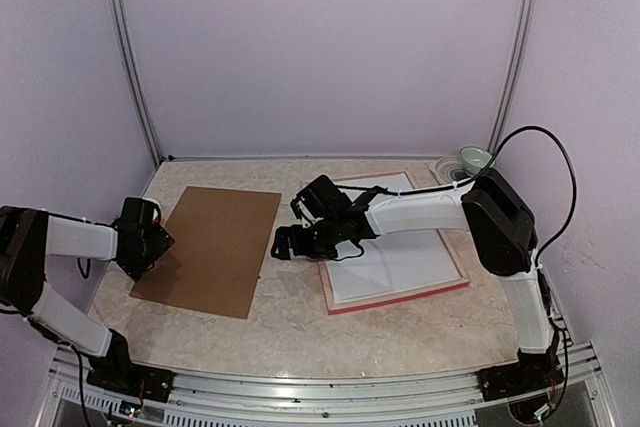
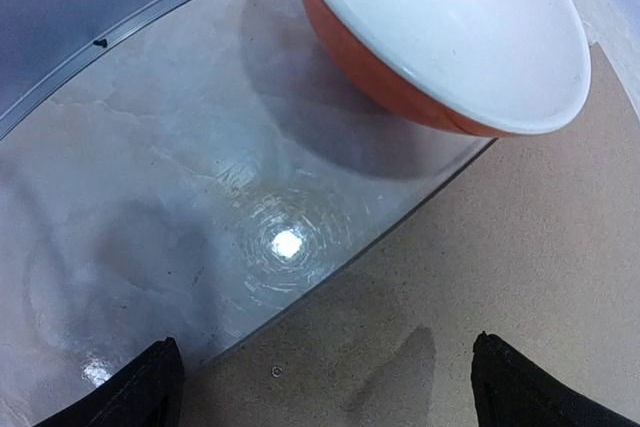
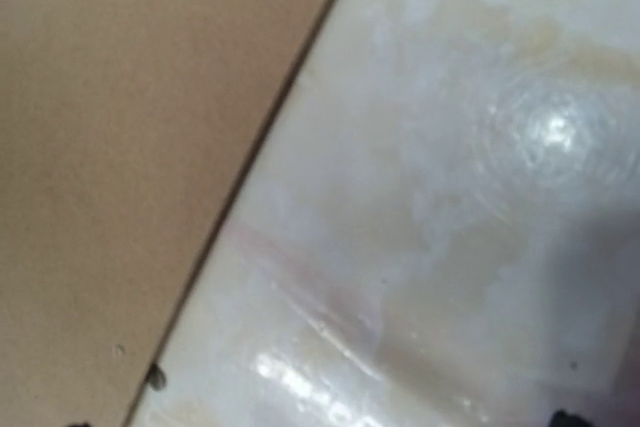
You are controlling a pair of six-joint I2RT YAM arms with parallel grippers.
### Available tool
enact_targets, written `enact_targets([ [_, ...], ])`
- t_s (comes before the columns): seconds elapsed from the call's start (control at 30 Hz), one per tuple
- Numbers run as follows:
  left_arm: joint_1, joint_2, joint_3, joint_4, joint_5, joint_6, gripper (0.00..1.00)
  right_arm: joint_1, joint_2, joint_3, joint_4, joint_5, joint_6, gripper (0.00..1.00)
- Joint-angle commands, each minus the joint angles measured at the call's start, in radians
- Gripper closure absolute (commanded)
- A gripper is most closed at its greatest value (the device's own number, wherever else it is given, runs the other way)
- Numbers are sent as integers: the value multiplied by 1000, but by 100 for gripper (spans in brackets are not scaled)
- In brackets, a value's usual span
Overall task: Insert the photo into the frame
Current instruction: Move the frame body to the center of the board, then turn over the backboard.
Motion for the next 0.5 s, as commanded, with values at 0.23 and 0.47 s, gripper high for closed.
enact_targets([
  [0.23,-12,3,-46,95,81,23,1,2,-20,24,10,-55,-52,1],
  [0.47,-68,-24,-47,94,65,42,1,1,-5,40,17,-83,-45,1],
])
